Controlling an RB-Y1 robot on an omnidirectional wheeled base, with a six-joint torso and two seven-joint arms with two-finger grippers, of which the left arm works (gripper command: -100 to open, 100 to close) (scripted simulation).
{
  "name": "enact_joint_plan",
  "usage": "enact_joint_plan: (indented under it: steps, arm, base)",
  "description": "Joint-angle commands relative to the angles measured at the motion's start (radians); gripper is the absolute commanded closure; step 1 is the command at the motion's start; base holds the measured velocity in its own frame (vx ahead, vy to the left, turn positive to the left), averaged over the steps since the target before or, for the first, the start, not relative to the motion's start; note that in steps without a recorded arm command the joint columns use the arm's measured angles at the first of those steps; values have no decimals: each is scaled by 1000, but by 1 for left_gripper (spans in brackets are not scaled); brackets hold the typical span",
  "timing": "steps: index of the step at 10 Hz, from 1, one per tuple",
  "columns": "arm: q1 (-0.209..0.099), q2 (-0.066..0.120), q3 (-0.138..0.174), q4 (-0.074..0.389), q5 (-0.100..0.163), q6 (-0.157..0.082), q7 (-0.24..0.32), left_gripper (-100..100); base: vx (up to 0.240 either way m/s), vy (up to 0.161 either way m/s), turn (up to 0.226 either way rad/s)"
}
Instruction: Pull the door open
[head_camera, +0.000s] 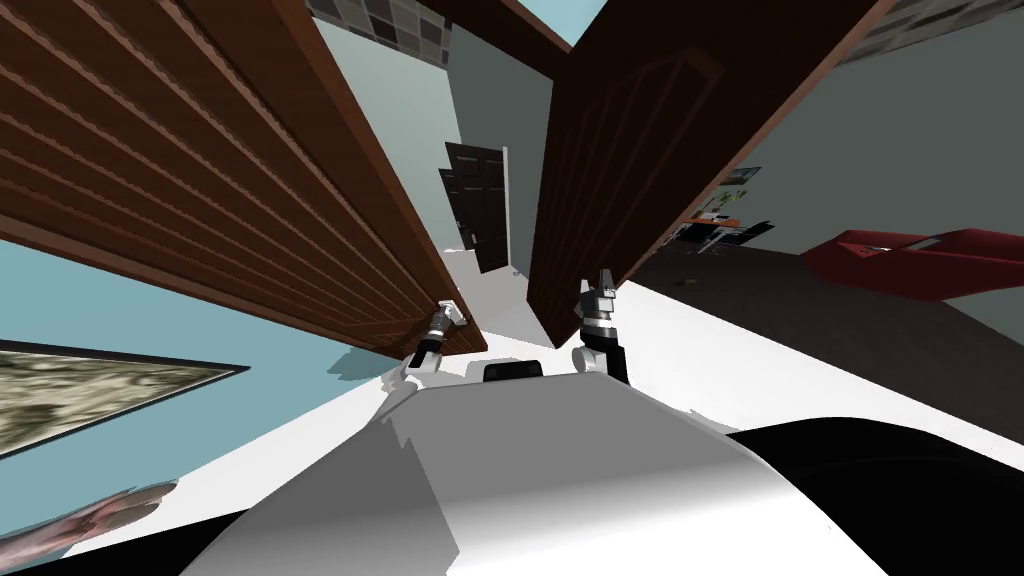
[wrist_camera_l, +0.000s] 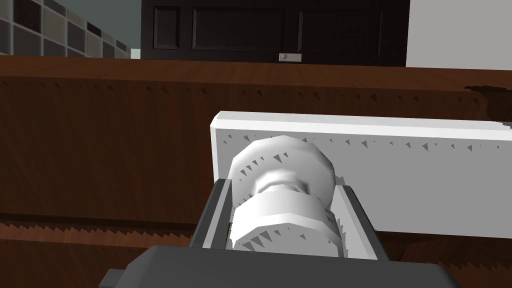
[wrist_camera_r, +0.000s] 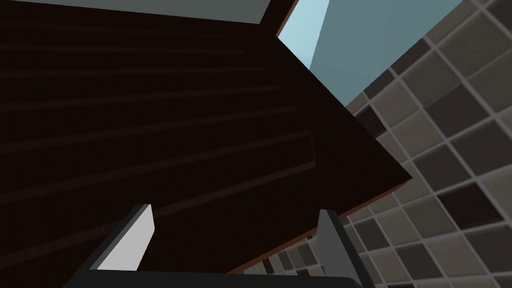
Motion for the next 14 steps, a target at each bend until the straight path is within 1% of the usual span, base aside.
enact_joint_plan:
  steps: [1, 2, 3, 6, 7, 8, 9, 14]
  arm:
    - [22, 23, -16, -14, 1, -21, 19, 100]
    - [34, 38, -25, -22, 2, -32, 29, 100]
    - [53, 60, -39, -34, 3, -50, 45, 100]
    - [90, 104, -67, -57, 6, -84, 77, 100]
    - [79, 91, -65, -50, 4, -76, 68, 100]
    - [103, 117, -79, -54, 5, -106, 87, 100]
    - [108, 124, -82, -55, 5, -113, 92, 100]
    - [166, 198, -111, -69, 9, -194, 140, 100]
  base:
    - [-256, 112, -194]
    - [-230, 114, -146]
    - [-224, 92, -162]
    - [-240, 111, -120]
    - [-127, 32, -31]
    - [-181, 72, -160]
    - [-216, 69, -145]
    - [-194, 92, -127]
